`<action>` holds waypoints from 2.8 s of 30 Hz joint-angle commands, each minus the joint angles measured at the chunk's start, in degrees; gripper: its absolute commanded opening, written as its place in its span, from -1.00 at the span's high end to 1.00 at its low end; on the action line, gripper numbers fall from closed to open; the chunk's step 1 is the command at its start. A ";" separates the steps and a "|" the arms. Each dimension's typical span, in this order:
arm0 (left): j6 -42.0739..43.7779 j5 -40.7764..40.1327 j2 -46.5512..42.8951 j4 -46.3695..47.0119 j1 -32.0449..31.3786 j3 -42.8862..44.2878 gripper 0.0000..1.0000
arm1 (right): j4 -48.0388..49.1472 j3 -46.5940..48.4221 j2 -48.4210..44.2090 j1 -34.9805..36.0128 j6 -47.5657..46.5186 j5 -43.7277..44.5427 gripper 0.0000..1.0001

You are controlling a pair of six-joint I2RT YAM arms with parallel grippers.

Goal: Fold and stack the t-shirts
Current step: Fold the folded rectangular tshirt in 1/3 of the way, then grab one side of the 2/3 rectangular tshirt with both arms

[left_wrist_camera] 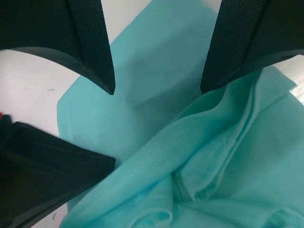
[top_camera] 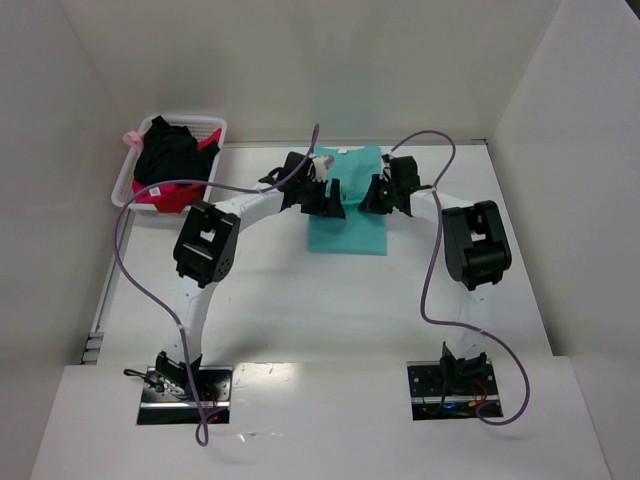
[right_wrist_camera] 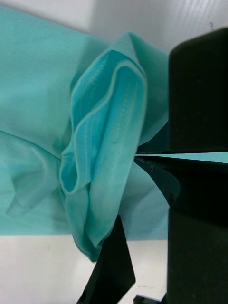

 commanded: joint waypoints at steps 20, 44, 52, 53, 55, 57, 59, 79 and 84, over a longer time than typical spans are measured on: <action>-1.25 -0.28 4.26 0.93 4.51 14.32 -0.73 | 3.23 15.60 6.67 -1.04 -0.85 5.16 0.81; -4.66 -3.71 -27.30 -2.33 1.61 -26.35 -0.98 | -7.93 -22.25 -32.27 -3.59 6.17 11.31 -1.00; -8.18 -5.20 -27.30 0.22 -0.33 -31.37 -0.98 | -7.23 -26.58 -32.19 -2.98 7.41 11.84 -0.92; -8.89 -5.20 -26.78 1.01 -0.33 -31.98 -0.98 | -7.23 -26.58 -31.58 -2.98 7.41 11.14 -0.87; -9.42 -4.68 -26.25 1.71 -0.33 -31.99 -0.96 | -6.71 -26.58 -29.30 -2.98 7.41 10.52 -0.82; -11.08 -4.67 -25.72 3.03 -0.33 -32.52 -0.93 | -6.01 -27.19 -27.80 -2.45 7.94 10.52 -0.74; -11.70 -5.20 -25.01 4.43 -0.33 -33.04 -0.91 | -5.47 -27.72 -27.18 -2.45 7.94 9.99 -0.60; -13.90 -8.09 -18.42 7.17 -0.33 -29.70 -0.63 | -2.05 -27.19 -20.15 -2.45 7.94 8.15 -0.15; -15.04 -9.77 -18.42 7.17 -0.33 -29.70 -0.51 | -1.52 -26.67 -19.00 -2.45 7.41 8.15 -0.15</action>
